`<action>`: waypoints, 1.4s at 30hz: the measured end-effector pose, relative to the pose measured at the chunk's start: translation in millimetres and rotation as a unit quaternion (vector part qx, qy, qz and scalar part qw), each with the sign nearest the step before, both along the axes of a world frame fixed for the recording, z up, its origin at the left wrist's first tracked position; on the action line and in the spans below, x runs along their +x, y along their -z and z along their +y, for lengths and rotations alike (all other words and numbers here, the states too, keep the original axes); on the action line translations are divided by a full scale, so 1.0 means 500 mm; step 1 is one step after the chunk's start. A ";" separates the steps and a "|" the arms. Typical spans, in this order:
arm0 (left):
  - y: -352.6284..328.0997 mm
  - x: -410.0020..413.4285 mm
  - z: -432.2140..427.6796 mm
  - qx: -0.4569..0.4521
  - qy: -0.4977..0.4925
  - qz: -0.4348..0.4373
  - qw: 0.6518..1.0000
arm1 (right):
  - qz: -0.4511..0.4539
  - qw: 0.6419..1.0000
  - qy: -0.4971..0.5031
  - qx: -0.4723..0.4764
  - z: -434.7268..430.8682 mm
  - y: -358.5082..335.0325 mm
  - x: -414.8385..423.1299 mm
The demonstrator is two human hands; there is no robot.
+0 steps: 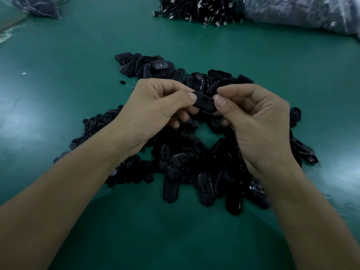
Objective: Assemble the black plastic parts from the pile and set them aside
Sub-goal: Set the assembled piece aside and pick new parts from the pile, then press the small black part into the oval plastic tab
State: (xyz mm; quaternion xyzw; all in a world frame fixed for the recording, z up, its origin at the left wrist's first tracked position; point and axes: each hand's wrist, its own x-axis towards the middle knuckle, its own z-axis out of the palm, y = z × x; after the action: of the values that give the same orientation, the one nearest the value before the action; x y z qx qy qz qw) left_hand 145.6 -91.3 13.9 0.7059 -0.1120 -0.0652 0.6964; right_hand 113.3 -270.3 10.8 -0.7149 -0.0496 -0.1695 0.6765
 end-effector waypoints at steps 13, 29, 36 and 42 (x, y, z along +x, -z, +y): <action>0.006 0.004 0.001 0.041 -0.020 -0.033 0.998 | -0.010 0.999 0.026 -0.047 0.005 0.006 -0.004; 0.013 0.042 0.027 -0.016 -0.180 -0.047 0.983 | 0.010 0.813 -0.165 -0.558 0.108 -0.038 -0.016; 0.011 0.037 0.031 -0.001 -0.220 -0.070 0.973 | -0.013 0.784 -0.162 -0.599 0.159 -0.032 -0.012; 0.013 0.044 0.031 0.011 -0.237 -0.072 0.969 | -0.012 0.798 -0.152 -0.583 0.163 -0.022 -0.014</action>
State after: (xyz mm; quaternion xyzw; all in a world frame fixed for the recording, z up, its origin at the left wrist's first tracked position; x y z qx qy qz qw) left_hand 167.7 -75.6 7.2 0.7225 0.0092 0.1510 0.6746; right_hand 106.5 -188.6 21.6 -0.9553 -0.2556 -0.0120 0.1484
